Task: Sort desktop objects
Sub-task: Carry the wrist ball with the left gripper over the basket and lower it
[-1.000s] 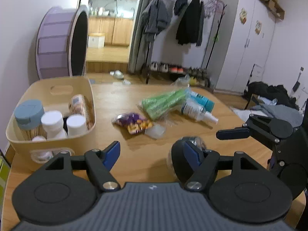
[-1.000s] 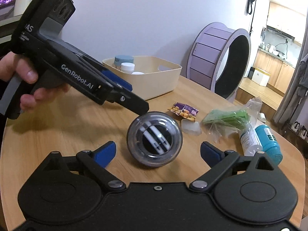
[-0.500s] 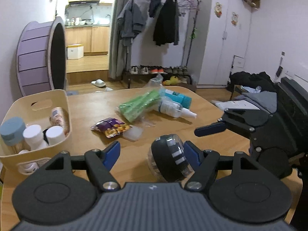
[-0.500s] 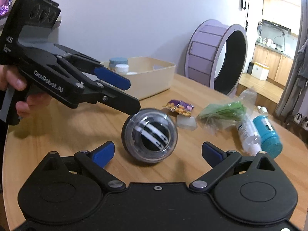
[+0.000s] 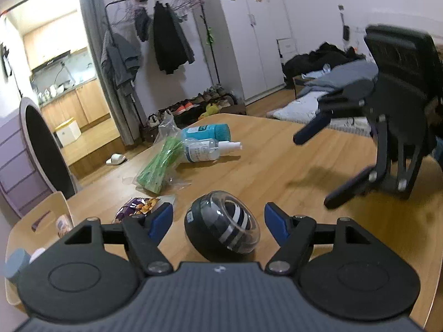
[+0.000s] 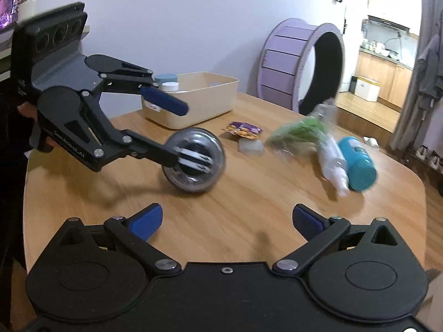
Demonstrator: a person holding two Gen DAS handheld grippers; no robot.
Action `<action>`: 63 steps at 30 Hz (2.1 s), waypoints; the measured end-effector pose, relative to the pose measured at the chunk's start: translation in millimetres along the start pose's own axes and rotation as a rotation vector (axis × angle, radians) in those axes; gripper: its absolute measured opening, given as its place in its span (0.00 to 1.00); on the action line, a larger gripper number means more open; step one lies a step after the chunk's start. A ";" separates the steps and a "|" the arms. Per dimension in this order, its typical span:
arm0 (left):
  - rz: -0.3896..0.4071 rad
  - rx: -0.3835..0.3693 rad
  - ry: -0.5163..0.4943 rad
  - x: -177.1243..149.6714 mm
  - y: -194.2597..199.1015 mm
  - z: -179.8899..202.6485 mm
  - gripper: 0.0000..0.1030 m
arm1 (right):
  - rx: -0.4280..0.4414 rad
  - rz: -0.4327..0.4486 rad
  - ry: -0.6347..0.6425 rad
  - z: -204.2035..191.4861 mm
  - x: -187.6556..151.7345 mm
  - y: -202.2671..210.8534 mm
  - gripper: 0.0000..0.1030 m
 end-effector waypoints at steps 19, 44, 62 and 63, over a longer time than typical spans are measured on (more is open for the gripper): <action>-0.135 0.028 0.149 -17.5 -28.2 -20.8 0.69 | 0.006 0.025 -0.014 4.6 -1.0 5.8 1.00; 0.046 0.152 0.641 -2.3 42.6 -151.4 0.69 | 0.119 0.166 -0.142 8.2 33.7 0.4 1.00; -0.273 0.260 0.838 -23.5 -40.3 -267.5 0.69 | 0.156 0.145 -0.165 6.7 48.7 -24.2 1.00; -0.285 0.269 0.819 -22.4 -41.5 -267.1 0.69 | 0.153 0.141 -0.167 7.4 48.2 -24.5 1.00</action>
Point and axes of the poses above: each gripper's, at about its wrist camera, not at the fingertips, and y roughly against the way its jaws point, z to its right, x to its top, the point moved 1 cm from there along -y, roughly the way its jaws point, and after that the axes turned 9 degrees about -z, right-handed, at the moved point
